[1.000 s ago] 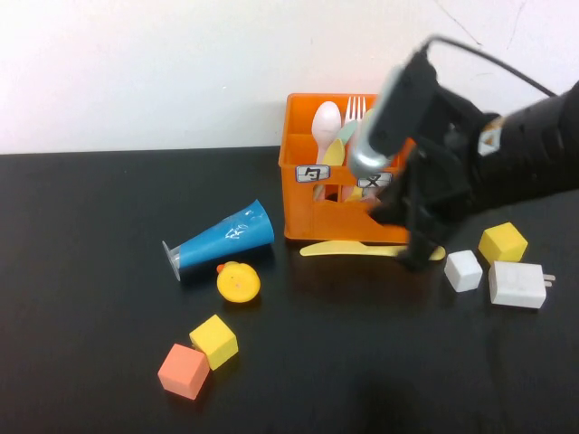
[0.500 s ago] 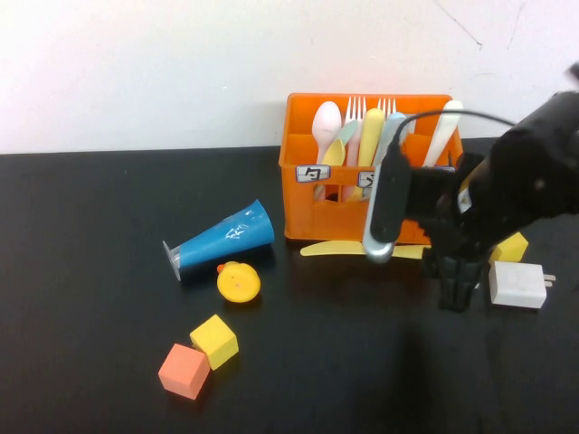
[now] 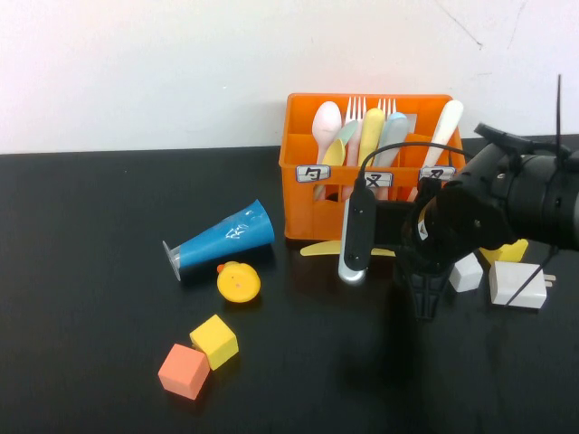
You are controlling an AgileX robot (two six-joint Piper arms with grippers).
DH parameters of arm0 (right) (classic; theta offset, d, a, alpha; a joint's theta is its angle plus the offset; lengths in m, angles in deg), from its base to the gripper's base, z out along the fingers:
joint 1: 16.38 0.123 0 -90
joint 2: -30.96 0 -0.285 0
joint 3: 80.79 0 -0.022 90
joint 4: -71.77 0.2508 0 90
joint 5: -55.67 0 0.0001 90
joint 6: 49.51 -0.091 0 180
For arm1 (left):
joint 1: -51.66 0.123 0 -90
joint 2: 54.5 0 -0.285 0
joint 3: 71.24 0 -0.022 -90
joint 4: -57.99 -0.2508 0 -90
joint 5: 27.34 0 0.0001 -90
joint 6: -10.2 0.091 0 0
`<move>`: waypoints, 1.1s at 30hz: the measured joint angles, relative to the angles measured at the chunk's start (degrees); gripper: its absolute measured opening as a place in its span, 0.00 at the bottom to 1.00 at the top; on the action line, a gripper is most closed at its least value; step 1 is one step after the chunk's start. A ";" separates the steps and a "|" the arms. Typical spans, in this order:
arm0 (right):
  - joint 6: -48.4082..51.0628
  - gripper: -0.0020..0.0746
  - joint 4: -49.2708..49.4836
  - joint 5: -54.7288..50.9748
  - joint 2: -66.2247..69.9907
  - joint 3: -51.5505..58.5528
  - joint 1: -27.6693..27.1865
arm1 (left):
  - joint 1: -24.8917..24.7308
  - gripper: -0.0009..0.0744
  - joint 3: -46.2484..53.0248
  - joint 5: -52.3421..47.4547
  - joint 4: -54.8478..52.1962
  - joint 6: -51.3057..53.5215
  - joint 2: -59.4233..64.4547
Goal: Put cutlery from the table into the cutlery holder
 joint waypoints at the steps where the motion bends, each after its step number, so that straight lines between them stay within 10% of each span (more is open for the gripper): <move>1: -0.03 0.41 -0.10 0.28 0.45 0.00 0.00 | 0.00 0.01 0.00 0.00 0.00 0.00 0.00; 33: -6.90 0.08 -4.70 10.15 2.35 0.00 -1.29 | 0.00 0.01 0.00 0.00 0.00 0.08 0.00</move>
